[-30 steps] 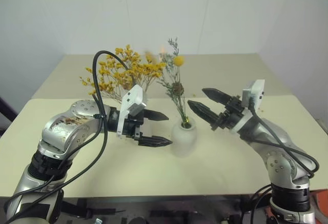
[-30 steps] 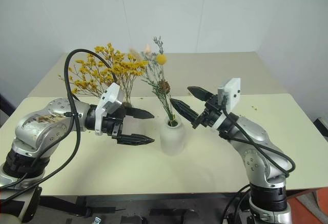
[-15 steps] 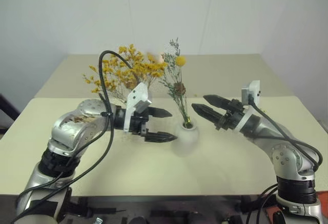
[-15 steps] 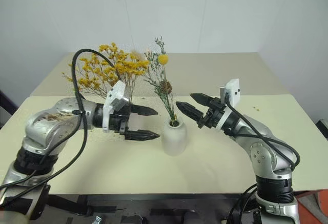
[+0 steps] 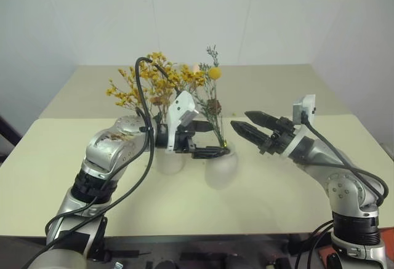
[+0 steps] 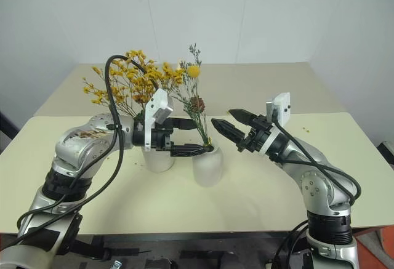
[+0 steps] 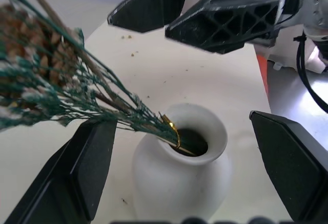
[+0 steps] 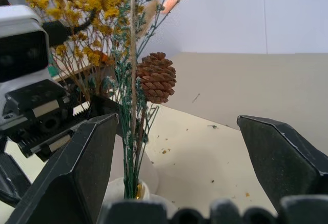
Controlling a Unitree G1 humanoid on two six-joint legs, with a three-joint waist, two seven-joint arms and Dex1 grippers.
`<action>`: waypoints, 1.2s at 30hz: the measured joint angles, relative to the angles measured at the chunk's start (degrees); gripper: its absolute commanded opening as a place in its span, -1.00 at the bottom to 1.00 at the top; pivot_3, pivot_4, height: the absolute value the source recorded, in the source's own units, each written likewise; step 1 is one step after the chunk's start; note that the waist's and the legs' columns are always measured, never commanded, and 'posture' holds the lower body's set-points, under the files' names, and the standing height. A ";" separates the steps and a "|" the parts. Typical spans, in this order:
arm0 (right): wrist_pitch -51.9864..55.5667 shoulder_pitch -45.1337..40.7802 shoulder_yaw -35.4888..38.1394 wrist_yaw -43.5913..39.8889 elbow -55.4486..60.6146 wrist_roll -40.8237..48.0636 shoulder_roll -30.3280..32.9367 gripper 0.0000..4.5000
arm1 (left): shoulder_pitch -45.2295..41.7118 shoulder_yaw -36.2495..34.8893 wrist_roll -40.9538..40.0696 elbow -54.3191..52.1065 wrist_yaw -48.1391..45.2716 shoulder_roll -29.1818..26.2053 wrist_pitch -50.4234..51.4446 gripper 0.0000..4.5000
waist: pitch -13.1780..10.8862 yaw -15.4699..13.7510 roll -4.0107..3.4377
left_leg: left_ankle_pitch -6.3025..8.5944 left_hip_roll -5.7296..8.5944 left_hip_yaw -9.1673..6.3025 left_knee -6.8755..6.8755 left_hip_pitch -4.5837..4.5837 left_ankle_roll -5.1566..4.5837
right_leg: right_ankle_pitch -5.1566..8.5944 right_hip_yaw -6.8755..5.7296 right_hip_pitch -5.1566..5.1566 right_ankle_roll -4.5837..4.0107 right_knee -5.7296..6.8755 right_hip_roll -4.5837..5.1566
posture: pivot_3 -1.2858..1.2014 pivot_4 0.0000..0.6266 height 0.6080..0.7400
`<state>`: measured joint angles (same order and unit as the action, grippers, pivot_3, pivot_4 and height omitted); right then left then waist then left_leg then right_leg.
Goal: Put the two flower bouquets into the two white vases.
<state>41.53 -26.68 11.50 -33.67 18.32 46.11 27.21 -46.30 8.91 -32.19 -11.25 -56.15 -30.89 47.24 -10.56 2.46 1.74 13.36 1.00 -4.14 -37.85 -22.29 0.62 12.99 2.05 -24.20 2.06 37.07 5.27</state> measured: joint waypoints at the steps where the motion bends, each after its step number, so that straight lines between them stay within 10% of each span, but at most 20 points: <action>1: 0.00 0.14 0.07 0.01 0.00 0.01 0.01 0.97 | 0.64 -0.68 -0.56 -0.16 -1.02 -0.01 -1.19 1.00 | 0.00 0.04 0.00 | 0.00 0.00 0.00 0.00 0.00 0.00 | 0.00 0.01 -0.01 0.00 0.00 0.00 | 0.03 -0.52 1.00; 36: -0.02 1.03 2.34 -2.24 -2.65 -0.18 5.00 0.97 | 13.77 -4.16 0.25 -7.05 -5.74 -13.14 -4.75 1.00 | 0.00 -0.04 0.00 | 0.00 -0.01 0.00 0.00 0.03 0.00 | 0.00 -0.02 0.03 0.01 0.00 0.00 | 0.03 -0.52 1.00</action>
<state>41.51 -25.66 13.85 -35.91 15.67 45.93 32.22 -32.54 4.75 -31.94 -18.30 -61.89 -44.03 42.49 -10.56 2.42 1.73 13.36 0.98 -4.14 -37.85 -22.27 0.62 12.99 2.04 -24.17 2.07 37.06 5.27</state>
